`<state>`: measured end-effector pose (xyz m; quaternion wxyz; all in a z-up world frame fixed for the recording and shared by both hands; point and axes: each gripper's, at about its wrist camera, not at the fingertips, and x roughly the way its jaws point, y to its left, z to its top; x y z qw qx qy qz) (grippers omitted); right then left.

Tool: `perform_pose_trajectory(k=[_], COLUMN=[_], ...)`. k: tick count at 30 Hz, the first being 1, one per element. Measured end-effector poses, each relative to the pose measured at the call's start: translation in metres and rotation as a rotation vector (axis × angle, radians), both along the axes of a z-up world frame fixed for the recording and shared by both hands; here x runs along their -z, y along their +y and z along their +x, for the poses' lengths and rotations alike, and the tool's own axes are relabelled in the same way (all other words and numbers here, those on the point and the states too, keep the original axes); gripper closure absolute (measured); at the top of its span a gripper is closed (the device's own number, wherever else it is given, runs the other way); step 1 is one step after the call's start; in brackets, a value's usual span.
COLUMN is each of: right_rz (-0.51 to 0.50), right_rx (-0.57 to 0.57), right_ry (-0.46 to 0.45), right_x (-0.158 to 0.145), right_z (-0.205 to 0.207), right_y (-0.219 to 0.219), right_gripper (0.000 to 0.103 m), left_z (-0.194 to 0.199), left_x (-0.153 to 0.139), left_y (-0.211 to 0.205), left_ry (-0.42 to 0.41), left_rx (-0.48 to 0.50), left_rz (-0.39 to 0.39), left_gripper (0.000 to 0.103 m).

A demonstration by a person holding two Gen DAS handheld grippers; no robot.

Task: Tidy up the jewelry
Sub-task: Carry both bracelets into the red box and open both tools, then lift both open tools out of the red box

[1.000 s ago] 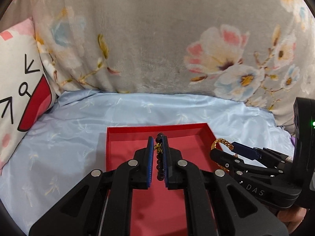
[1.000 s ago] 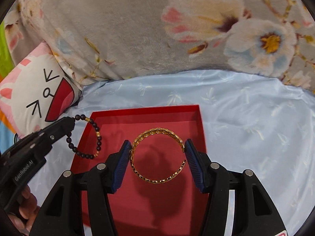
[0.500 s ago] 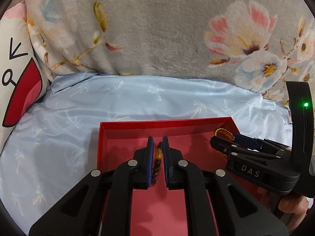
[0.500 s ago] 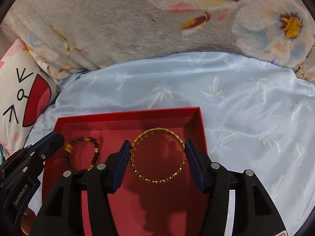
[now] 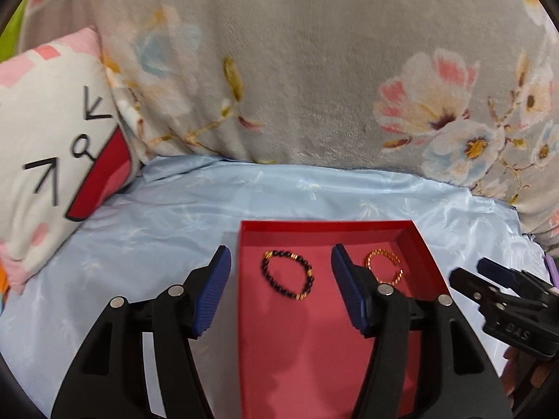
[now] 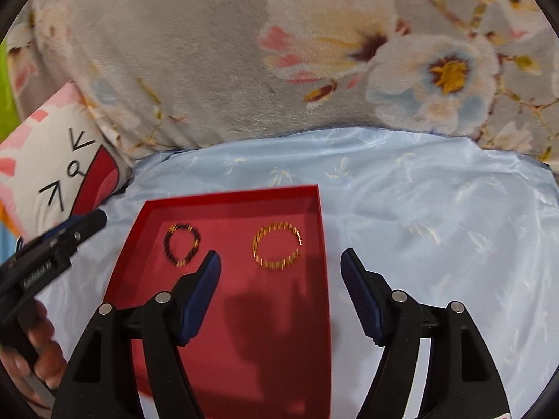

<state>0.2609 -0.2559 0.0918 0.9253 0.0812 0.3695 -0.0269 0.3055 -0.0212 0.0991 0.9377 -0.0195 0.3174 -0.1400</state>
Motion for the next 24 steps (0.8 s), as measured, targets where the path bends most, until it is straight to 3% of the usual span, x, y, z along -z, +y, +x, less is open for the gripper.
perform_pose_trajectory(k=[5, 13, 17, 24], right_rz=[-0.040, -0.046, -0.037, 0.005], right_rx=[0.013, 0.004, -0.013, -0.048], right_ry=[-0.012, 0.059, 0.104, 0.142], right_x=[0.006, 0.043, 0.062, 0.081], right_z=[-0.082, -0.187, -0.224, -0.258], right_y=[0.009, 0.033, 0.047, 0.062], right_gripper=[0.032, 0.032, 0.032, 0.032], left_z=[-0.067, -0.158, -0.199, -0.232], left_x=[0.000, 0.040, 0.067, 0.096], left_y=[0.021, 0.038, 0.045, 0.054], left_ry=[-0.030, 0.030, 0.066, 0.128], left_rx=[-0.007, -0.015, -0.005, 0.019], left_rz=[0.040, 0.073, 0.111, 0.140], left_gripper=[0.038, 0.036, 0.036, 0.036])
